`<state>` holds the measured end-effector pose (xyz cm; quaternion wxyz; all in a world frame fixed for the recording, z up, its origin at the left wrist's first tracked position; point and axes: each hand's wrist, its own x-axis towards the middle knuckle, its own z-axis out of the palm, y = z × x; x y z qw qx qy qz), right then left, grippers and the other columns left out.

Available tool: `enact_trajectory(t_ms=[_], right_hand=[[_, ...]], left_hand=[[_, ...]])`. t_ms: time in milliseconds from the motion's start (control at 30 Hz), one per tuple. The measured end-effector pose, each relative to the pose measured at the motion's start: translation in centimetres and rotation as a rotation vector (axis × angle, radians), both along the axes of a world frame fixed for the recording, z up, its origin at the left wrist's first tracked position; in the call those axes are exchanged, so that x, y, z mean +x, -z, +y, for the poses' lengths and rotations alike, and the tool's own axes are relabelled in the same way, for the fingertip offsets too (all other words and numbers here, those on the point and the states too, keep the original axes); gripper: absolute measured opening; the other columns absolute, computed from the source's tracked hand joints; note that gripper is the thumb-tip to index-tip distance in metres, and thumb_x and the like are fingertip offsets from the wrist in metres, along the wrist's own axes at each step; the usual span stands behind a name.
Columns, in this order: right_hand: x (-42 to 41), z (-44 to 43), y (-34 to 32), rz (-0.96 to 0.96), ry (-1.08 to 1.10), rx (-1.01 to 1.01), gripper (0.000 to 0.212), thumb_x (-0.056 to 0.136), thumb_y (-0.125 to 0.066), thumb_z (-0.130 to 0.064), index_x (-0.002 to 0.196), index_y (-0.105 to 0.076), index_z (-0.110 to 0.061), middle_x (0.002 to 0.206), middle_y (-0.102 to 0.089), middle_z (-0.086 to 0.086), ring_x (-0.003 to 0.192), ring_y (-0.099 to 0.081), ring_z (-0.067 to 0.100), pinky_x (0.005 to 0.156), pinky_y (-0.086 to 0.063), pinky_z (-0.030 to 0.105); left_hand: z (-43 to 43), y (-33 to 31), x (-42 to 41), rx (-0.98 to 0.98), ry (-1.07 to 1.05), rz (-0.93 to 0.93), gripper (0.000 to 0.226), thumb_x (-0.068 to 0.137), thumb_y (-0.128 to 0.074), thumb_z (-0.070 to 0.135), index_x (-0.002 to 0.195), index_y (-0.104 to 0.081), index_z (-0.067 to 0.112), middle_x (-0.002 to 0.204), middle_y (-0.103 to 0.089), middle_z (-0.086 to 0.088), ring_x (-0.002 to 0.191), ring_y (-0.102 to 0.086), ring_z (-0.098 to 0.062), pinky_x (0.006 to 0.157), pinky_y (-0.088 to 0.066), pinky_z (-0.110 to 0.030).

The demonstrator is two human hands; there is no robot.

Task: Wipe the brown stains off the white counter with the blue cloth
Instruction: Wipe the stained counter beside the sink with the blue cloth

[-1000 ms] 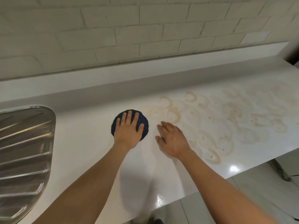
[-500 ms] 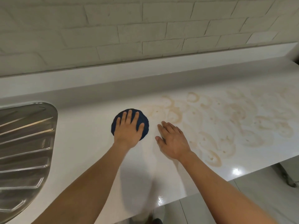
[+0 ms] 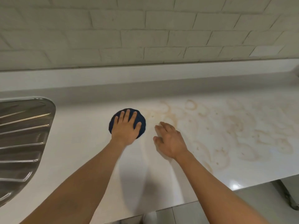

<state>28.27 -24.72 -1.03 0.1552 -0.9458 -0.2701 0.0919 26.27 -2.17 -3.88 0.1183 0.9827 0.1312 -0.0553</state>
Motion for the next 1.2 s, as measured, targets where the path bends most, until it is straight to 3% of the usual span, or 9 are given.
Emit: enact_trajectory(t_ms=[167,300,467,700,833,1000,1200], right_hand=[[0.4,-2.2,0.3,-0.039,0.035,-0.056,0.056,0.100,-0.040,-0.044,0.152,-0.036,-0.023,0.164,-0.024,0.002,0.150,-0.018,0.019,0.117,-0.021,0.042],[0.1,-2.4,1.2,-0.007,0.045,-0.067,0.057,0.101,-0.034,-0.046,0.154,-0.030,-0.026,0.165,-0.020,-0.001,0.152,-0.013,0.018,0.122,-0.015,0.041],[0.0,-2.3,1.4,0.020,0.071,-0.079,0.059,0.102,-0.030,-0.048,0.157,-0.025,-0.028,0.167,-0.014,-0.003,0.153,-0.009,0.017,0.124,-0.011,0.040],[-0.2,-2.6,1.4,0.023,0.074,-0.104,0.060,0.103,-0.026,-0.053,0.158,-0.021,-0.031,0.167,-0.010,-0.006,0.153,-0.006,0.014,0.123,-0.007,0.037],[-0.4,-2.4,1.6,0.026,0.095,-0.103,0.060,0.102,-0.024,-0.053,0.158,-0.019,-0.033,0.167,-0.008,-0.009,0.153,-0.003,0.012,0.123,-0.005,0.037],[-0.4,-2.3,1.5,0.047,0.113,-0.105,0.060,0.101,-0.023,-0.054,0.158,-0.017,-0.034,0.167,-0.006,-0.011,0.153,-0.001,0.011,0.122,-0.004,0.038],[-0.9,-2.3,1.4,0.023,0.117,-0.099,0.059,0.102,-0.023,-0.052,0.158,-0.019,-0.033,0.167,-0.007,-0.010,0.153,-0.003,0.012,0.123,-0.007,0.040]], left_hand=[[0.2,0.4,-5.6,-0.002,0.197,-0.075,0.068,0.100,-0.010,0.069,0.161,-0.013,0.039,0.169,-0.007,0.007,0.156,-0.002,-0.018,0.124,0.000,-0.040],[3.8,0.1,-3.8,0.010,0.049,-0.047,0.069,0.099,-0.009,0.067,0.162,-0.009,0.037,0.170,-0.003,0.005,0.156,-0.001,-0.020,0.125,-0.001,-0.043],[1.6,-0.4,2.2,0.017,-0.023,0.018,0.067,0.103,-0.012,0.059,0.162,0.001,0.031,0.170,0.003,-0.003,0.156,0.004,-0.025,0.125,0.002,-0.047],[0.2,-0.3,-2.3,-0.001,0.340,-0.044,0.066,0.101,-0.011,0.066,0.161,-0.008,0.039,0.170,-0.003,0.008,0.156,0.002,-0.017,0.124,0.005,-0.037],[4.3,-0.6,-0.2,0.011,0.254,-0.034,0.066,0.101,-0.015,0.065,0.161,-0.010,0.039,0.170,-0.005,0.007,0.156,-0.001,-0.018,0.125,0.000,-0.041],[1.8,-0.6,5.0,0.001,0.181,0.002,0.066,0.102,-0.015,0.060,0.162,-0.005,0.033,0.170,-0.002,-0.001,0.156,0.001,-0.024,0.125,-0.001,-0.046],[0.5,0.4,0.3,0.003,0.455,-0.067,0.066,0.102,-0.010,0.066,0.161,-0.010,0.038,0.170,-0.007,0.005,0.156,-0.003,-0.020,0.125,-0.001,-0.041]])
